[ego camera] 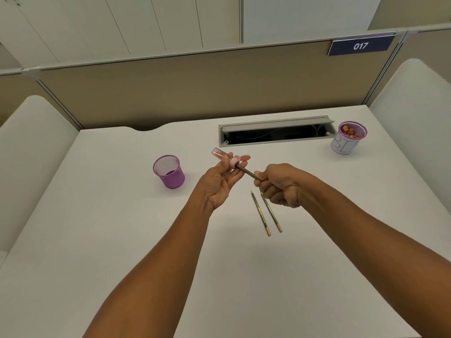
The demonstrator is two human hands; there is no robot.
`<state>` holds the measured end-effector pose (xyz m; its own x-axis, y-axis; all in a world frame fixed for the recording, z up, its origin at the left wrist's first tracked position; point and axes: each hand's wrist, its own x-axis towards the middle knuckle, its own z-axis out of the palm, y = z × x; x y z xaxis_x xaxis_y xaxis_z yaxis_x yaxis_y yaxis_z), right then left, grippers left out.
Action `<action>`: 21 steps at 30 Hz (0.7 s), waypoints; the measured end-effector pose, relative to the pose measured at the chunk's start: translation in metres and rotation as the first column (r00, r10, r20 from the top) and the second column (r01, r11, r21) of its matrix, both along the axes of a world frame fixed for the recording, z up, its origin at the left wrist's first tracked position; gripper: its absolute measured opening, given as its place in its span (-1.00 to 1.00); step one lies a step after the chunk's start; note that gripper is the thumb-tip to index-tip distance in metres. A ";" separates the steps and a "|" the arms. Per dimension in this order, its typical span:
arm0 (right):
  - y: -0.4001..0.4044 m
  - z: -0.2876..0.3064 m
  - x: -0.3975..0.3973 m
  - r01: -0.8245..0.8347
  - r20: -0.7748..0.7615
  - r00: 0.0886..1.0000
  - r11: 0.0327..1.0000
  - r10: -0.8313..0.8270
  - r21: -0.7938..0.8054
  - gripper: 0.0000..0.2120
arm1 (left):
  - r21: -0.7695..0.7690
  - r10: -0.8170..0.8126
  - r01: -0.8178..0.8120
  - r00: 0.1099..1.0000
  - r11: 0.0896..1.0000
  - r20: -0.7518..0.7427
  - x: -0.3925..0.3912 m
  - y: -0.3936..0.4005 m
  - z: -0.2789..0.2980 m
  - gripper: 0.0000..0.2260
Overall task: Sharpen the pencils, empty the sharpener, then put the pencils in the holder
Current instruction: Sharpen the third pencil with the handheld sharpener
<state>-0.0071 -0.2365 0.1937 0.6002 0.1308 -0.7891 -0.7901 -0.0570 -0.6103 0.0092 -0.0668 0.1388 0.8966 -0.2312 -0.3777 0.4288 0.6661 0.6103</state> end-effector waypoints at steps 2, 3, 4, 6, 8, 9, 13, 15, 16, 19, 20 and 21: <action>-0.004 0.000 0.001 -0.038 -0.002 0.999 0.999 0.038 -0.009 -0.67 | 0.011 -0.002 0.002 1.000 1.000 -0.007 0.000 -0.001 0.000 -0.79; -0.004 -0.002 0.000 -0.076 0.067 0.994 0.991 0.084 -0.107 -0.67 | 0.015 0.007 -0.007 1.000 1.000 -0.016 0.000 -0.003 0.000 -0.80; -0.002 -0.004 -0.002 -0.111 0.160 0.975 0.965 0.151 -0.237 -0.66 | 0.018 0.025 -0.025 0.999 1.000 -0.027 0.001 -0.003 0.000 -0.81; 0.000 -0.010 -0.008 -0.116 0.319 0.903 0.878 0.288 -0.464 -0.64 | 0.017 0.084 -0.083 0.995 0.996 -0.055 0.004 -0.003 0.000 -0.81; -0.002 -0.018 -0.013 -0.093 0.402 0.831 0.808 0.385 -0.582 -0.62 | 0.004 0.140 -0.140 0.986 0.990 -0.088 0.008 0.001 -0.001 -0.81; -0.003 -0.021 -0.015 -0.080 0.430 0.802 0.788 0.414 -0.610 -0.61 | -0.002 0.153 -0.154 0.983 0.988 -0.098 0.009 0.003 -0.001 -0.81; -0.006 -0.030 -0.018 -0.027 0.496 0.770 0.797 0.401 -0.603 -0.63 | 0.003 0.161 -0.162 0.980 0.987 -0.120 0.009 0.002 -0.001 -0.83; -0.006 -0.035 -0.018 -0.015 0.509 0.774 0.814 0.376 -0.580 -0.66 | -0.012 0.160 -0.162 0.979 0.987 -0.126 0.009 0.001 -0.002 -0.82; -0.007 -0.037 -0.018 -0.011 0.513 0.776 0.821 0.367 -0.570 -0.67 | -0.024 0.160 -0.164 0.979 0.986 -0.128 0.009 0.001 -0.002 -0.82; -0.009 -0.044 -0.019 -0.002 0.523 0.776 0.831 0.352 -0.556 -0.73 | -0.065 0.156 -0.166 0.978 0.984 -0.135 0.008 0.002 -0.001 -0.82; -0.009 -0.047 -0.019 0.000 0.525 0.776 0.833 0.349 -0.553 -0.75 | -0.073 0.156 -0.167 0.978 0.983 -0.138 0.008 0.002 -0.001 -0.81; -0.009 -0.049 -0.020 0.001 0.528 0.776 0.836 0.345 -0.548 -0.77 | -0.077 0.157 -0.169 0.977 0.983 -0.141 0.008 0.002 0.000 -0.80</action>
